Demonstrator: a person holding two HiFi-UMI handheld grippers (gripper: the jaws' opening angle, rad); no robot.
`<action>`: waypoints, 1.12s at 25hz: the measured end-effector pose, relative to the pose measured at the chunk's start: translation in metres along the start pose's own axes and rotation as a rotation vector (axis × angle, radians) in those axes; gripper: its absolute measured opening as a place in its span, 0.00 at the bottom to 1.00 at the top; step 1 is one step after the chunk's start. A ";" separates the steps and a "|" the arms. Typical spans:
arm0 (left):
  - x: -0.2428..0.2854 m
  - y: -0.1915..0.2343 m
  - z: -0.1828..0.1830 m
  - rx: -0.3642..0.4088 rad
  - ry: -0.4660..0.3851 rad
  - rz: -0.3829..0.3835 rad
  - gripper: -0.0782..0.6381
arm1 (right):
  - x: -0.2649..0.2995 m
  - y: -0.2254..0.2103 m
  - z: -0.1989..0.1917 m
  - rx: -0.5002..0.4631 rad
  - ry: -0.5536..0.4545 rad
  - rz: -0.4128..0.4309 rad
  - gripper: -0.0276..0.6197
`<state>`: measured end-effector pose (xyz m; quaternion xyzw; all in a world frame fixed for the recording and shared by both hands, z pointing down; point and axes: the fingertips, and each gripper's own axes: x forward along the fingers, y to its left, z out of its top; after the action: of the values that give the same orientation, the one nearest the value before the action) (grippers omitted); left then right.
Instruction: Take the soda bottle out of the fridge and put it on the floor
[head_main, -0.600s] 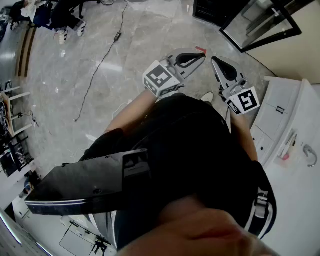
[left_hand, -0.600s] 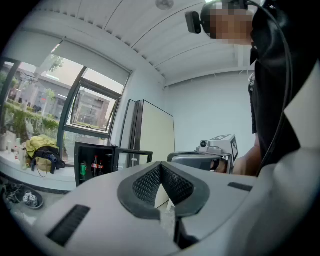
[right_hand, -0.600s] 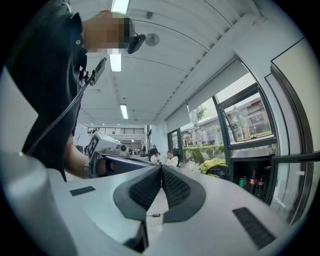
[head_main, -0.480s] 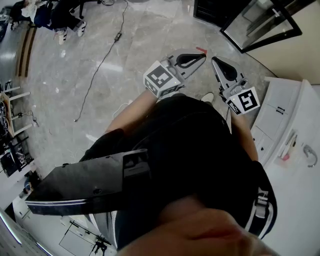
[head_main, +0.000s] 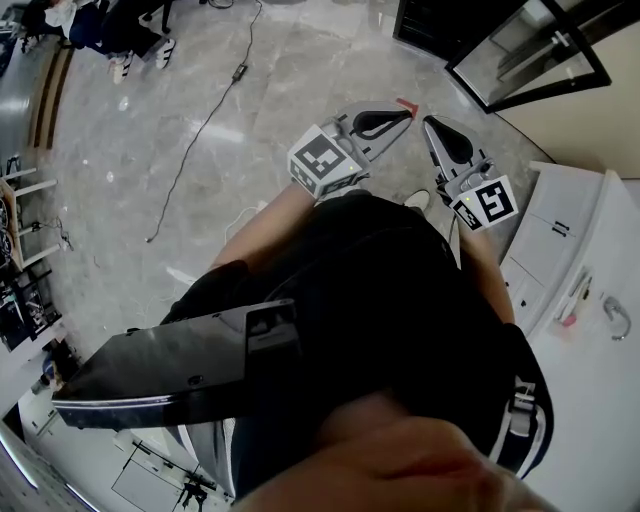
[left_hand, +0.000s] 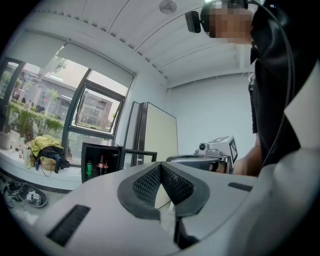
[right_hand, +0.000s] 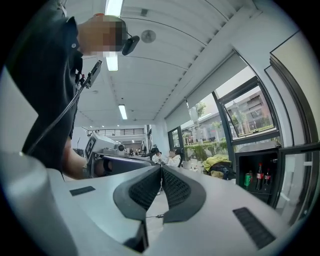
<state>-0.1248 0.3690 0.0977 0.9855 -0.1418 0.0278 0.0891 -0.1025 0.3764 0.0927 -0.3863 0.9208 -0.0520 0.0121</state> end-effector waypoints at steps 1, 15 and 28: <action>-0.004 0.003 0.000 0.003 -0.003 -0.002 0.11 | 0.004 0.002 -0.001 0.003 0.000 -0.003 0.06; -0.022 0.043 -0.002 0.003 0.001 -0.040 0.11 | 0.029 -0.011 -0.007 -0.016 -0.013 -0.125 0.06; 0.082 0.074 0.016 0.014 0.003 -0.019 0.11 | 0.012 -0.121 0.004 -0.025 -0.040 -0.113 0.06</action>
<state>-0.0664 0.2733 0.1011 0.9873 -0.1323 0.0294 0.0826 -0.0249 0.2833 0.1015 -0.4386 0.8978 -0.0335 0.0226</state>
